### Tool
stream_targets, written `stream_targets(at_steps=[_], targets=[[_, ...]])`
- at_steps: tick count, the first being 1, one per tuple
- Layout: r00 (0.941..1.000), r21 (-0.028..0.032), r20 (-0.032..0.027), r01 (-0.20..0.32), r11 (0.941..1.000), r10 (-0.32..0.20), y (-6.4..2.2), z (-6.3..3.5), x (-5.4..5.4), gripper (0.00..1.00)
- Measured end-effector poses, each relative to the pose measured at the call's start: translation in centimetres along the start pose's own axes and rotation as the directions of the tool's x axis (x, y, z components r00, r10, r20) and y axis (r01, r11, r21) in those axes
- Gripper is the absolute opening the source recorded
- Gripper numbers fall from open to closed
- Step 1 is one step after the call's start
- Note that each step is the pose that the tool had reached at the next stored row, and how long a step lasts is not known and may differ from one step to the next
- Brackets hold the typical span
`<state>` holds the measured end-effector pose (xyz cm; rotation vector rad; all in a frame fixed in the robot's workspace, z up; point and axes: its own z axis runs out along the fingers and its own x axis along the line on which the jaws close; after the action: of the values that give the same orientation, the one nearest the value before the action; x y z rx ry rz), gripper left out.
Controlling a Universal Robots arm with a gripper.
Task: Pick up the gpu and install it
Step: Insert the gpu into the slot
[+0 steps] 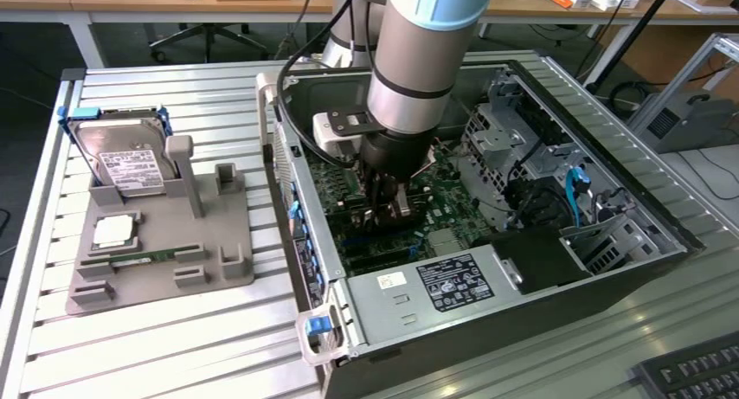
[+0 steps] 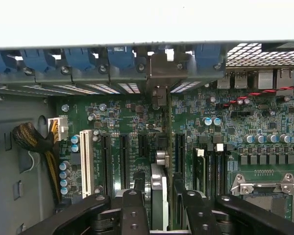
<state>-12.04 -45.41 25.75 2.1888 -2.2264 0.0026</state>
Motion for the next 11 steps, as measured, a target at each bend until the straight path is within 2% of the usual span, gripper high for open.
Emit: stream_targets(at_steps=[3, 11], targets=[[1.0, 0.0001, -0.005, 0.0, 1.0, 0.0, 0.01, -0.37, 0.0, 0.34], [0.9998, 0.0004, -0.0177, 0.0, 1.0, 0.0, 0.04, -2.22, -0.3, 0.34]])
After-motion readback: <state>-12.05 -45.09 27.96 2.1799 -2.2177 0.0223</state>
